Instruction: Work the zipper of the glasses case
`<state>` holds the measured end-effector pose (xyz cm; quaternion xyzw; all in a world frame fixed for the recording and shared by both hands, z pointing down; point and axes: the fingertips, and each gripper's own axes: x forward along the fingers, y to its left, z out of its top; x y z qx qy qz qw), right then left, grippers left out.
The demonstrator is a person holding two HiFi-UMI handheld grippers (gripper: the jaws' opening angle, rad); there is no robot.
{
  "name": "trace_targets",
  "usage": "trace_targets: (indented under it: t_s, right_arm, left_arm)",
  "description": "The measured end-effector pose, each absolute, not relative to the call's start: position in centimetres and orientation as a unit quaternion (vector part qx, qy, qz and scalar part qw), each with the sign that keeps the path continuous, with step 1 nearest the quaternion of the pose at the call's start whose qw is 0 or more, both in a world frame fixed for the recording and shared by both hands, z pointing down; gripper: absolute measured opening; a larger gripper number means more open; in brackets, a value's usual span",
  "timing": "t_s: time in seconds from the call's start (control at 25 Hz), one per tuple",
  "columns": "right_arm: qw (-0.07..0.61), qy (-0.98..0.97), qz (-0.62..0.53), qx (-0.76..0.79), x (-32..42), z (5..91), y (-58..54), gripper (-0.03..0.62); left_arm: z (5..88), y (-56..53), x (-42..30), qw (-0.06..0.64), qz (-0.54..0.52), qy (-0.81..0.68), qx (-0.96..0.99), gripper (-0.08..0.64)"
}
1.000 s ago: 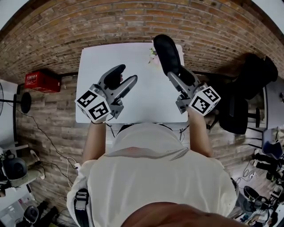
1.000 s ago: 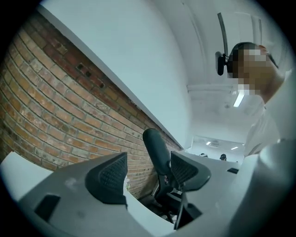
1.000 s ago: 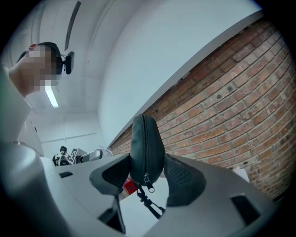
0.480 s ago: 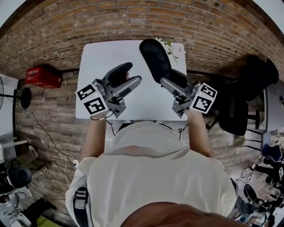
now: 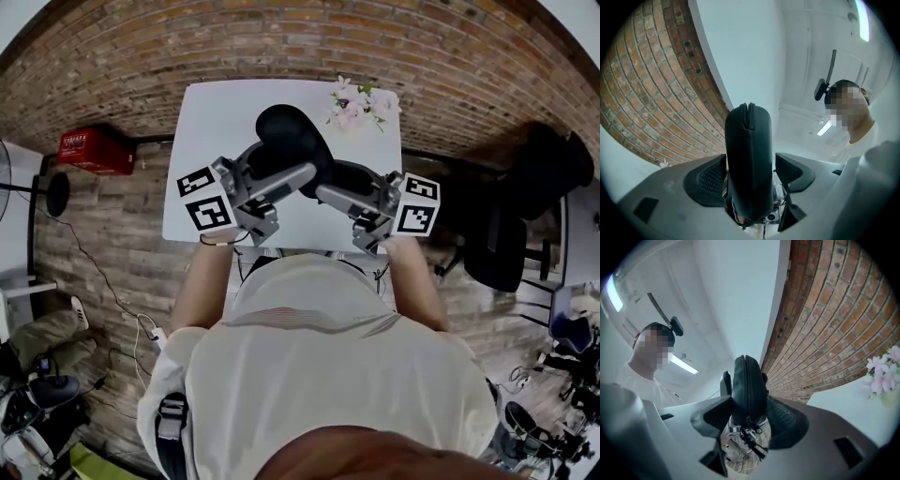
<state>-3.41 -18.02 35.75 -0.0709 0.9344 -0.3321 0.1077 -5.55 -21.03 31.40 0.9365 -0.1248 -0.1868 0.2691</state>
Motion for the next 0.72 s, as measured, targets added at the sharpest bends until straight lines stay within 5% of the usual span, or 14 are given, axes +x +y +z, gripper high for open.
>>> trace_targets:
  t_s: [0.72]
  right_arm:
    - [0.07, 0.94, -0.329, -0.061, -5.5, 37.0, -17.5, 0.288]
  left_arm:
    - [31.9, -22.0, -5.4, 0.284, -0.229, -0.124, 0.923, 0.27]
